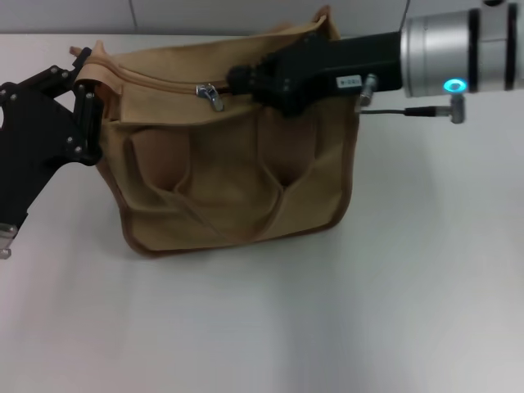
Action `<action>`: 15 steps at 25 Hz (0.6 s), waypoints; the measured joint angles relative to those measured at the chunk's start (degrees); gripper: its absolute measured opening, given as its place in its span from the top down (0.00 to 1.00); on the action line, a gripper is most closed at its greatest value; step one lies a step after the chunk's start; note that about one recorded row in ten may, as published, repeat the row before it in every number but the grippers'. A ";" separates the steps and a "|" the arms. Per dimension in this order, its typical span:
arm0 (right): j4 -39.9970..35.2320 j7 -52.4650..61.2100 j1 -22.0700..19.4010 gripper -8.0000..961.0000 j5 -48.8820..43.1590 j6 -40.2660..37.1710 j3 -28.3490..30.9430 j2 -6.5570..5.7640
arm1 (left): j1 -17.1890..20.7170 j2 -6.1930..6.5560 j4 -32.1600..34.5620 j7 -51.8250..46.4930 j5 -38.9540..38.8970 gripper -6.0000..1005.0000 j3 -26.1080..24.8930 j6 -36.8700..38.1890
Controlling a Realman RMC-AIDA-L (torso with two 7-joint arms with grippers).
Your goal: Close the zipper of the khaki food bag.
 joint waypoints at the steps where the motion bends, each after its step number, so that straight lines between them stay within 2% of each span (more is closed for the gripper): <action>1: 1.14 0.31 0.91 0.96 0.03 0.05 0.00 0.00 | 0.00 0.00 0.00 0.00 0.02 0.85 0.03 0.06; 3: 4.49 1.53 3.82 0.95 0.04 0.20 0.00 -0.10 | 0.00 -0.01 0.00 0.00 0.09 0.85 0.07 0.23; 6: 5.90 2.53 5.29 0.94 -0.08 0.50 -0.14 -0.13 | 0.00 0.03 0.02 0.00 0.11 0.85 0.10 0.38; 12: 8.75 5.53 8.65 0.79 -1.05 1.12 -1.28 -0.18 | 0.04 0.06 0.08 0.00 0.23 0.85 0.10 0.67; 15: 9.44 6.86 9.87 0.80 -2.71 0.94 -2.21 -0.18 | 0.06 0.07 0.02 0.00 0.33 0.85 0.10 1.14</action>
